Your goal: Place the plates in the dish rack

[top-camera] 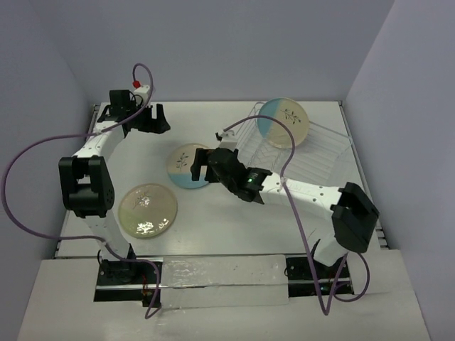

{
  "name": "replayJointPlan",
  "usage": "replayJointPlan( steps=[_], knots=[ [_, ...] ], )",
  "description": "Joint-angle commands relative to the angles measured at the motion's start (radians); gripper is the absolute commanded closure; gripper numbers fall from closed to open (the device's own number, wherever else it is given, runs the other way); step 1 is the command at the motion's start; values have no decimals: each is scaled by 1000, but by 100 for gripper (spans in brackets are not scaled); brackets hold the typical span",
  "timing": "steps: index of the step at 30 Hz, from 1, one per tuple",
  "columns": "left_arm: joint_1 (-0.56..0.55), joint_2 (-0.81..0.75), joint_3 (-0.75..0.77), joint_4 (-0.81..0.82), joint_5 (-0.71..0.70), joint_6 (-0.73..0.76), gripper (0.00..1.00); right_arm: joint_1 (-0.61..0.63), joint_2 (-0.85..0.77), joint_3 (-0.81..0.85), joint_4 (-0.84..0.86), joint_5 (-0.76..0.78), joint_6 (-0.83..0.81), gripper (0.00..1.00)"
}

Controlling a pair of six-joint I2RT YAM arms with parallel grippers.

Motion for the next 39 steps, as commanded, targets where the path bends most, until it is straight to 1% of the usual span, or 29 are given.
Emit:
replayJointPlan(
  steps=[1, 4, 6, 8, 13, 18, 20, 22, 26, 28, 30, 31, 33, 34, 37, 39],
  knots=[
    [-3, 58, -13, -29, 4, 15, 10, -5, 89, 47, 49, 172, 113, 0],
    [-12, 61, -62, 8, 14, -15, 6, -14, 143, 58, 49, 163, 156, 0],
    [-22, 62, -76, 18, 9, -26, 4, -24, 173, 64, 49, 124, 170, 0],
    [-46, 74, -97, 28, -49, -47, 1, -52, 207, 63, 47, 65, 212, 0],
    [-81, 157, -38, -45, -184, -34, 1, -59, 239, 76, 48, 66, 222, 0],
    [-80, 176, -34, -47, -184, -40, 2, -60, 282, 88, 45, 100, 245, 0],
    [-81, 177, -38, -49, -175, -31, 4, -60, 290, 92, 45, 116, 254, 0],
    [-80, 181, -43, -48, -164, -24, 10, -62, 306, 104, 43, 127, 254, 0],
    [-84, 209, -37, -73, -170, 0, 36, -67, 356, 135, 18, 133, 297, 0],
    [-84, 221, -29, -87, -185, 3, 43, -68, 369, 139, 8, 140, 317, 0],
    [-83, 227, -27, -94, -200, 7, 48, -68, 374, 135, 1, 154, 332, 0],
    [-83, 227, -28, -95, -203, 9, 49, -67, 374, 135, 0, 160, 336, 0],
    [-84, 230, -26, -96, -194, 15, 55, -68, 375, 126, -10, 169, 344, 0],
    [-84, 231, -26, -97, -194, 15, 55, -68, 375, 123, -10, 174, 350, 0],
    [-87, 237, -22, -105, -203, 20, 66, -67, 381, 106, -13, 185, 374, 0],
    [-89, 242, -17, -113, -210, 23, 71, -68, 396, 114, -16, 186, 376, 0]
  ],
)
